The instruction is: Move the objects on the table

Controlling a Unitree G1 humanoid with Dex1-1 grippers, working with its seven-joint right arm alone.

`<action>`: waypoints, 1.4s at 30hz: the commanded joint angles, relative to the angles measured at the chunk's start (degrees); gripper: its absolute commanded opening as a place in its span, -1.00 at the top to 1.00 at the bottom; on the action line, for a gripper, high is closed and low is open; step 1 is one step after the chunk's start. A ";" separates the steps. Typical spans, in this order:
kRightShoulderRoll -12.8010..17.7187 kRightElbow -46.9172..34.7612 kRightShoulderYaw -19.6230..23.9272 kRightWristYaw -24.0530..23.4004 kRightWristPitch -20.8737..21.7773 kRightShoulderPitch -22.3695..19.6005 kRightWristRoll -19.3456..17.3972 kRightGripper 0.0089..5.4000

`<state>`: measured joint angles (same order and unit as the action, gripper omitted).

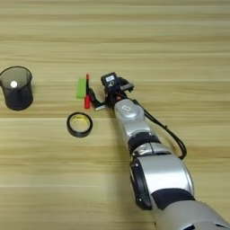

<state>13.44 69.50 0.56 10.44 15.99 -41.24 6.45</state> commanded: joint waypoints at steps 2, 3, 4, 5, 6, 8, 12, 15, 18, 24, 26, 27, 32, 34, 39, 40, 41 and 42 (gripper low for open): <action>0.15 -2.12 -0.53 0.12 1.14 -4.67 0.45 -0.99; -0.03 -2.14 -0.68 0.25 1.26 -4.63 0.54 -0.99; -0.18 -2.17 -0.80 0.37 1.37 -4.58 0.60 -0.99; -0.33 -2.21 -0.91 0.50 1.48 -4.51 0.63 -0.99; -0.46 -2.26 -1.03 0.62 1.59 -4.44 0.65 -0.99; -0.69 -2.32 -1.21 0.81 1.78 -4.34 0.62 -0.99; -1.15 -2.57 -1.64 1.21 2.17 -4.11 0.67 -0.99; -1.45 -2.65 -1.85 1.55 2.41 -3.99 0.74 -0.99; -1.65 -2.69 -2.02 1.64 2.56 -3.87 0.85 -0.99; -1.69 -2.63 -2.22 1.41 2.62 -3.86 0.83 -0.99; -1.50 -2.75 -2.09 1.16 2.68 -3.90 0.74 -0.99; -1.39 -2.82 -2.01 1.08 2.73 -3.93 0.67 -0.99; -0.72 -3.15 -1.49 0.96 2.89 -3.97 0.30 -0.99; -0.28 -3.48 -1.15 0.77 2.87 -3.97 0.12 -0.99; 1.46 -5.56 0.34 0.77 3.41 -3.09 -0.72 -0.99; 1.72 -6.18 0.62 0.82 3.44 -2.75 -0.88 -0.99; 1.94 -6.97 0.91 0.99 3.55 -2.28 -1.13 -0.99; 2.08 -7.79 1.15 1.10 3.60 -1.80 -1.30 -0.99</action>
<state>13.45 66.72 0.59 11.73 18.14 -40.10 6.44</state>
